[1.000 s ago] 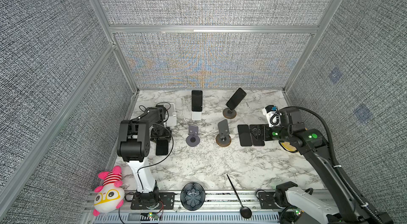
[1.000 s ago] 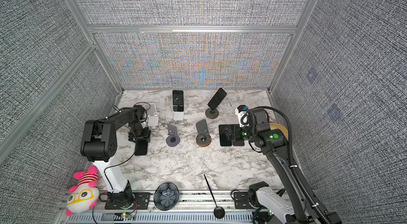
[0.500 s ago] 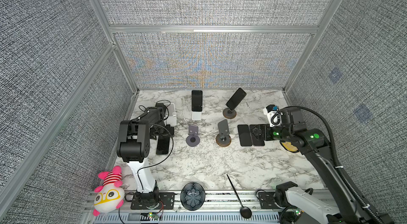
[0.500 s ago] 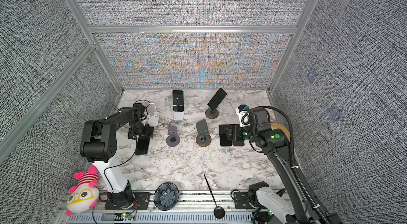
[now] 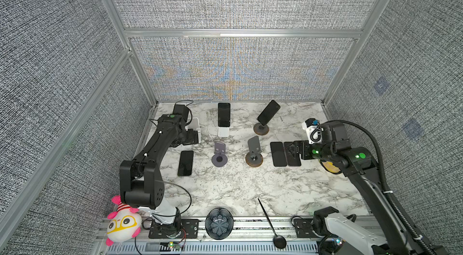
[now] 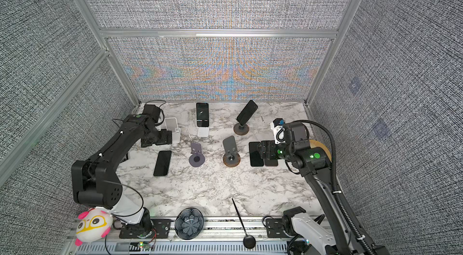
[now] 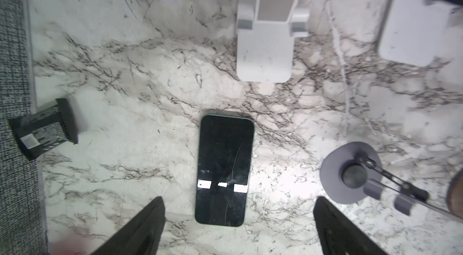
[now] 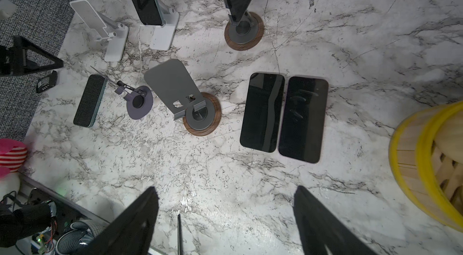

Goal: Remove the phone from the phone stand
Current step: Place the phone at the middle-left of the table, then remove the phone from the phone stand.

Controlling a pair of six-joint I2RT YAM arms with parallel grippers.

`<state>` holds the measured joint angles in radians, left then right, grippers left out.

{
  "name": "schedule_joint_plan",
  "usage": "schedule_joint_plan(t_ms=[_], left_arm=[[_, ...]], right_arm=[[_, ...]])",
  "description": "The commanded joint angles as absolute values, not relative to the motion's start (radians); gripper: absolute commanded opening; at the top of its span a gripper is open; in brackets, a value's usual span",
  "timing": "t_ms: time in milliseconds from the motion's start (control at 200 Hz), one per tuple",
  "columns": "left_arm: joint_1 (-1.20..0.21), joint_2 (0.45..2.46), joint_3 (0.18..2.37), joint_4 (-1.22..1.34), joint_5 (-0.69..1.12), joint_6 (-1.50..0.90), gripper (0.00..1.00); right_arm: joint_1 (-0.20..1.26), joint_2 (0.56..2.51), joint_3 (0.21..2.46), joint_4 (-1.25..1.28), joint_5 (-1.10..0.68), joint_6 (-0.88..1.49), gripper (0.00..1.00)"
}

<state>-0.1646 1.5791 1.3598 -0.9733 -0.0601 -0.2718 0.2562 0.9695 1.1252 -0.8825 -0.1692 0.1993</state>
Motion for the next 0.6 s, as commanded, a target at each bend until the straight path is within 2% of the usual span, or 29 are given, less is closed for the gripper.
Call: schedule_joint_plan(t_ms=[0, 255, 310, 595], left_arm=[[-0.198, 1.527, 1.390, -1.031, -0.077, -0.303, 0.94], [-0.324, 1.422, 1.439, -0.910, 0.023, -0.329, 0.92], [-0.350, 1.414, 1.436, -0.855, 0.042, -0.340, 0.92], [-0.446, 1.517, 1.465, -0.633, 0.065, -0.391, 0.93]], right_arm=[[0.249, 0.964, 1.127, -0.884, -0.142, 0.200, 0.86], [0.233, 0.923, 1.077, -0.846, -0.130, 0.218, 0.91], [0.233, 0.906, 1.058, -0.832, -0.115, 0.226, 0.99], [0.234, 0.819, 0.987, -0.790, -0.055, 0.236, 0.99]])
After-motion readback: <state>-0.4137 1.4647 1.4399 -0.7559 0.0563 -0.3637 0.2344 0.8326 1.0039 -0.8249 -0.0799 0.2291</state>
